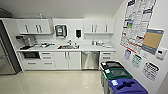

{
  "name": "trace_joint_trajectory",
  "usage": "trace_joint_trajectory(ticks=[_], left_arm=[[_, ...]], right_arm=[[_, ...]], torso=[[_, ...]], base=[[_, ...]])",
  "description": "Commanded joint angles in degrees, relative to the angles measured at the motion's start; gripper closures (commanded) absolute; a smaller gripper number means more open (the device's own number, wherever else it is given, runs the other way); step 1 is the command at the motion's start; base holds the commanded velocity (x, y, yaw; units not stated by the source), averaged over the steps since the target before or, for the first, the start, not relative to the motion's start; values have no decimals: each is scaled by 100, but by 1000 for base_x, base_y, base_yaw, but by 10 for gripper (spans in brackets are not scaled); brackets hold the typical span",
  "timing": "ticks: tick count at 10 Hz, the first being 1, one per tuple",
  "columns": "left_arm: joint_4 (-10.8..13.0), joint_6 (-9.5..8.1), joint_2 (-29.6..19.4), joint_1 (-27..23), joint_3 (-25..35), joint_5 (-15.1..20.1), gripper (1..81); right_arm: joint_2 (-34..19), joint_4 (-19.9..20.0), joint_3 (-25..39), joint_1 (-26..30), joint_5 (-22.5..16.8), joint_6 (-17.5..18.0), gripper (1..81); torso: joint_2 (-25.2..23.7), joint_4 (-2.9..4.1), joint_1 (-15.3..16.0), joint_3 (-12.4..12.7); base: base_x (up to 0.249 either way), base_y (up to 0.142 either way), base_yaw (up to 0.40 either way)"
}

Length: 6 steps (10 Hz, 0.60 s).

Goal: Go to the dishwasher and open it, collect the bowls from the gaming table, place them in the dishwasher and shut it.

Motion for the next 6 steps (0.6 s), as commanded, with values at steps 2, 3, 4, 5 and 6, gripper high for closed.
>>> trace_joint_trajectory(ticks=[2, 3, 4, 5, 6], left_arm=[[7, 14, -89, -287, 46, 257, 10], [7, 14, -89, -295, 38, 257, 10], [7, 14, -98, -295, 38, 257, 10], [7, 14, -89, -295, 38, 257, 10], [7, 14, -89, -295, 38, 257, 10]], right_arm=[[-120, -5, 58, 257, -270, -32, 10], [-111, -5, 67, 257, -270, -32, 10], [-111, -5, 67, 266, -270, -32, 10], [-111, -5, 58, 266, -270, -32, 10], [-111, -5, 58, 266, -270, -32, 10]], torso=[[0, 0, 0, -2], [0, 0, 0, -2], [0, 0, 0, -2], [0, 0, 2, -2], [2, 0, 2, -2]], base=[[218, 0, 0], [218, 0, 0], [219, 0, 0], [202, 0, 0], [193, 0, 0]])
